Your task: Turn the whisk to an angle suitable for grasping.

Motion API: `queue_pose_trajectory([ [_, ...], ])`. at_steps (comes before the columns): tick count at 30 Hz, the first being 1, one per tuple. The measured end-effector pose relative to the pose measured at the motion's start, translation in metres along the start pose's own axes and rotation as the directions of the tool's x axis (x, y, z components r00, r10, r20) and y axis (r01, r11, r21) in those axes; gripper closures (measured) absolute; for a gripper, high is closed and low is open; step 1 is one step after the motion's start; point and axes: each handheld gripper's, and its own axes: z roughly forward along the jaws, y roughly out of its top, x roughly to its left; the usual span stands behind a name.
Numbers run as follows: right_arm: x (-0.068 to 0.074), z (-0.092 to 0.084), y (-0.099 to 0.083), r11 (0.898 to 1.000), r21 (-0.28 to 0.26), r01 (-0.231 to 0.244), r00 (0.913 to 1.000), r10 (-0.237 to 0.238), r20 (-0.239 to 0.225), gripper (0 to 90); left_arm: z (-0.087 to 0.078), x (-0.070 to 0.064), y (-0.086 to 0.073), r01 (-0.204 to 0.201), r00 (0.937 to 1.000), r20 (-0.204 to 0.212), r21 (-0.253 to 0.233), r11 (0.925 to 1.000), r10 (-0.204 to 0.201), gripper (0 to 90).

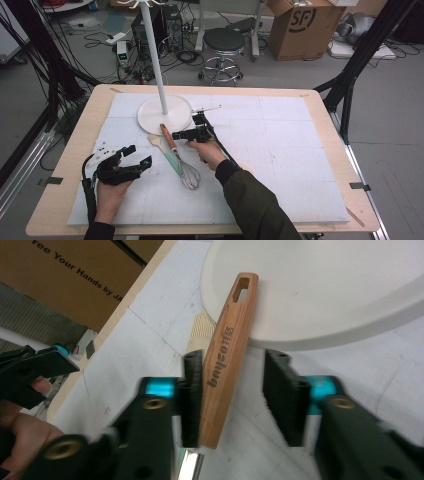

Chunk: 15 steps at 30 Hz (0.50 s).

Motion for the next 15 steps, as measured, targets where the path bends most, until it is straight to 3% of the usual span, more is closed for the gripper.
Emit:
queue_pose_trajectory([
  [5, 0.0028, -0.004, -0.0014, 1.0, -0.002, 0.008, 1.0, -0.008, -0.002, 48.7, -0.0001, -0.0003, -0.0001, 0.001, 1.0, 0.001, 0.002, 1.0, -0.001, 15.9],
  [15, 0.0095, -0.0007, -0.0042, 1.0, 0.024, 0.009, 0.9999, -0.008, -0.013, 47.5, -0.0005, -0.0006, 0.0001, 0.0, 1.0, 0.001, 0.0, 1.0, 0.0, 15.9],
])
